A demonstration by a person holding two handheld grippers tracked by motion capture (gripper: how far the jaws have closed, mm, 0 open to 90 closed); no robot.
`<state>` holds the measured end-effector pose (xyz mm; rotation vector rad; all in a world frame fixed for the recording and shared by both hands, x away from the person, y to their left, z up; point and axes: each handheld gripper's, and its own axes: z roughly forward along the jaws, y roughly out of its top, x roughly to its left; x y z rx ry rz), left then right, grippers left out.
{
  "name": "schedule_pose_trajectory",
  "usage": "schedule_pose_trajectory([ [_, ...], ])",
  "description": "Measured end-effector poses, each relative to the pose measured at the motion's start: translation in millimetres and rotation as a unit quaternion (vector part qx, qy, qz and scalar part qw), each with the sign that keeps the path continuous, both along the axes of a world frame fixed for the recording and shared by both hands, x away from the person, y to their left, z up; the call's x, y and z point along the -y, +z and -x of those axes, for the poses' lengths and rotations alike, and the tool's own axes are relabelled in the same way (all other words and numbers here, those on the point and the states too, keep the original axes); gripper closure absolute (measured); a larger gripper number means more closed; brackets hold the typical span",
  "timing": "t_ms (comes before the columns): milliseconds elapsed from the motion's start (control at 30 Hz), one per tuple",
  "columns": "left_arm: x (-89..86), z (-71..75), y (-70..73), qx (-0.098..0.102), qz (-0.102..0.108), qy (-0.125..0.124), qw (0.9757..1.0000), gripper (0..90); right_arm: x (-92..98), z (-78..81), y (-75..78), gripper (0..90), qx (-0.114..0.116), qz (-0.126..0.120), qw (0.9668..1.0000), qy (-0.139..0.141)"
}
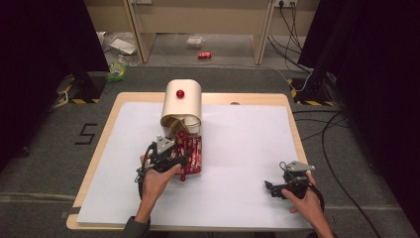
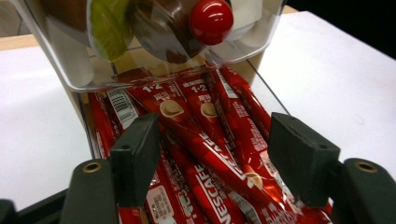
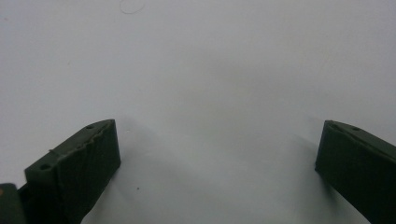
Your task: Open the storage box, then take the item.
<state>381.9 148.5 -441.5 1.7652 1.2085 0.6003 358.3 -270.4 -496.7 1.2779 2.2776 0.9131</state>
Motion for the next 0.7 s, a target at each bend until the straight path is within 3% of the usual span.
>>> schedule_pose_trajectory([
  [333, 1.8, -4.3, -7.7, -0.006, -0.007, 0.007, 0.9999, 36.8, 0.0, 0.0, 0.0, 0.4, 0.0, 0.0, 1.0, 0.0],
  [700, 1.5, -4.0, -6.9, -0.005, -0.002, 0.01, 0.9999, 36.4, -0.1, -0.1, 0.0, 0.4, 0.0, 0.0, 1.0, 0.0],
])
